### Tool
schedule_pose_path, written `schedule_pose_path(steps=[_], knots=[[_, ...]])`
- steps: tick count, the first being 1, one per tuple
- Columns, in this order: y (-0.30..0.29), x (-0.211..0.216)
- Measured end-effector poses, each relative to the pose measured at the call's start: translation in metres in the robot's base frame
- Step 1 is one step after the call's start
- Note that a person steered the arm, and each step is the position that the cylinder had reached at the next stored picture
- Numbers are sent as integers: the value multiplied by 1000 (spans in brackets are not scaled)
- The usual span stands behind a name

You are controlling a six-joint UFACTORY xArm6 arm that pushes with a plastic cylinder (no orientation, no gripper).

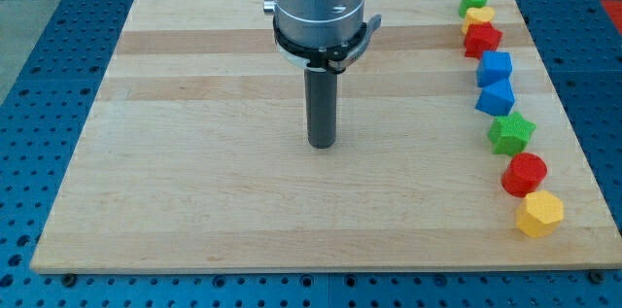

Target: Point your arm at the yellow hexagon

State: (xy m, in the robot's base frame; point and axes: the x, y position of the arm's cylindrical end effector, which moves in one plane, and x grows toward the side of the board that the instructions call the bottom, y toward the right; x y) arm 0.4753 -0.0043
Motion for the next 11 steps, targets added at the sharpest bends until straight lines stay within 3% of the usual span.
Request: schedule_pose_path(steps=[1,4,6,9,11], knots=[[0,8],[24,133],[34,143],[154,143],[204,142]])
